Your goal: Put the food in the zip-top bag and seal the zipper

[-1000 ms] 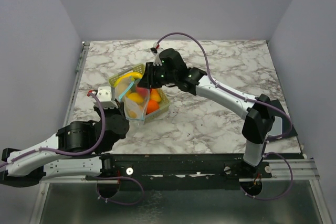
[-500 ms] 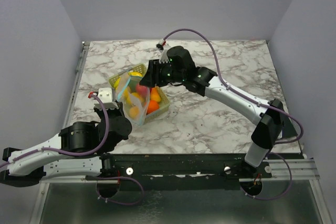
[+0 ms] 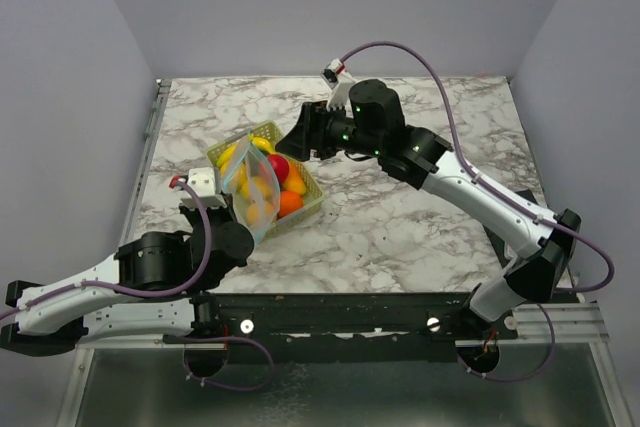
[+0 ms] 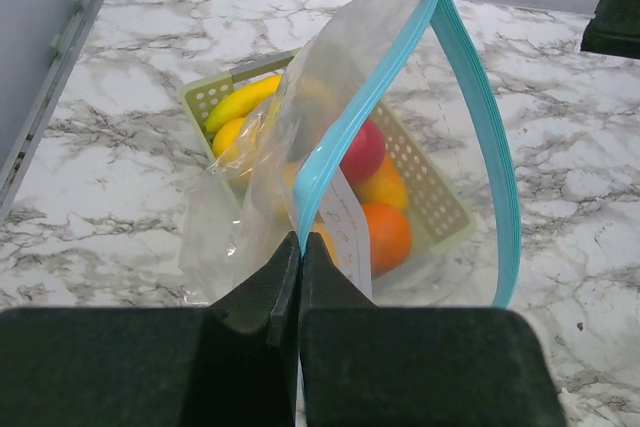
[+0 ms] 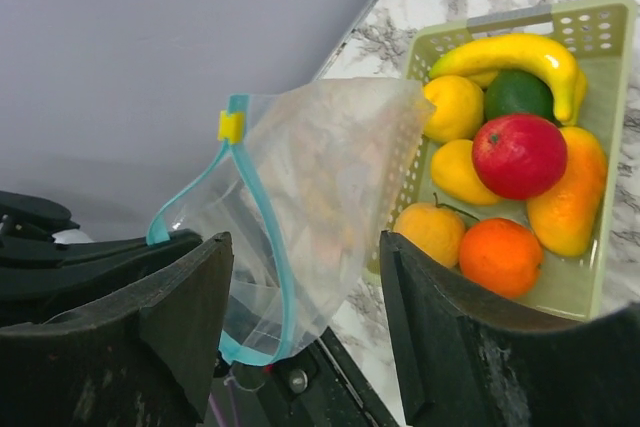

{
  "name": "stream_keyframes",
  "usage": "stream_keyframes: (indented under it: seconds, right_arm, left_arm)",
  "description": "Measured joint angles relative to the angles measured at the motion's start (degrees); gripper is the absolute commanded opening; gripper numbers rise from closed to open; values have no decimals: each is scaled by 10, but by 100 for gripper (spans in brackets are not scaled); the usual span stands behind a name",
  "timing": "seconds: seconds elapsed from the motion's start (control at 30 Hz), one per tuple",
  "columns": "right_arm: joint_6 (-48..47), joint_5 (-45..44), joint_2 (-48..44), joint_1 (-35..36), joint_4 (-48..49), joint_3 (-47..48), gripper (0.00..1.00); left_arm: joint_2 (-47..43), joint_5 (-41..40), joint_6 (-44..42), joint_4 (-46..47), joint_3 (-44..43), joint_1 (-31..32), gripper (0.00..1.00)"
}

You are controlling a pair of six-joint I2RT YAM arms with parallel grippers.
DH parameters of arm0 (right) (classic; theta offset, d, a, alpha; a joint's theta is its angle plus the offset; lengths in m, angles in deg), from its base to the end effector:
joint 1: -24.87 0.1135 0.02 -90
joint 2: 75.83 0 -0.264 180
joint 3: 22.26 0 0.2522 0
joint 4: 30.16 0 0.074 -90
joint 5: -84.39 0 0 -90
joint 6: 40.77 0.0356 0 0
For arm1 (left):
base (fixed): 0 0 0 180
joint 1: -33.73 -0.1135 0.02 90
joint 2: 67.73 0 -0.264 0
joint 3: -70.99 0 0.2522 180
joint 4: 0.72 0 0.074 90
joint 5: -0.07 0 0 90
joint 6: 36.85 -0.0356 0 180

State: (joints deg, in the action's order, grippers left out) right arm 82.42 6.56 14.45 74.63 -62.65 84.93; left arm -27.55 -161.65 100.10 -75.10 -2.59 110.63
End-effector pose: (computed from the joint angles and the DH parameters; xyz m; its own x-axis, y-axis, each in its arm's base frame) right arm 0.2316 0.2853 0.4216 -0.6255 0.0892 -0.7751 -0.6393 0.5110 0.5747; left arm 0.0540 -0.0831 0.3668 -0.2060 -0.1261 -0.9704 -0.0110 0.9919 -0.1266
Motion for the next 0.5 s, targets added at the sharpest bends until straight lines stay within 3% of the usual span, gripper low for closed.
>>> stream_keyframes:
  seconds: [0.5]
  right_arm:
    - [-38, -158, 69, -7, -101, 12, 66]
  left_arm:
    - [-4, -43, 31, -43, -39, 0, 0]
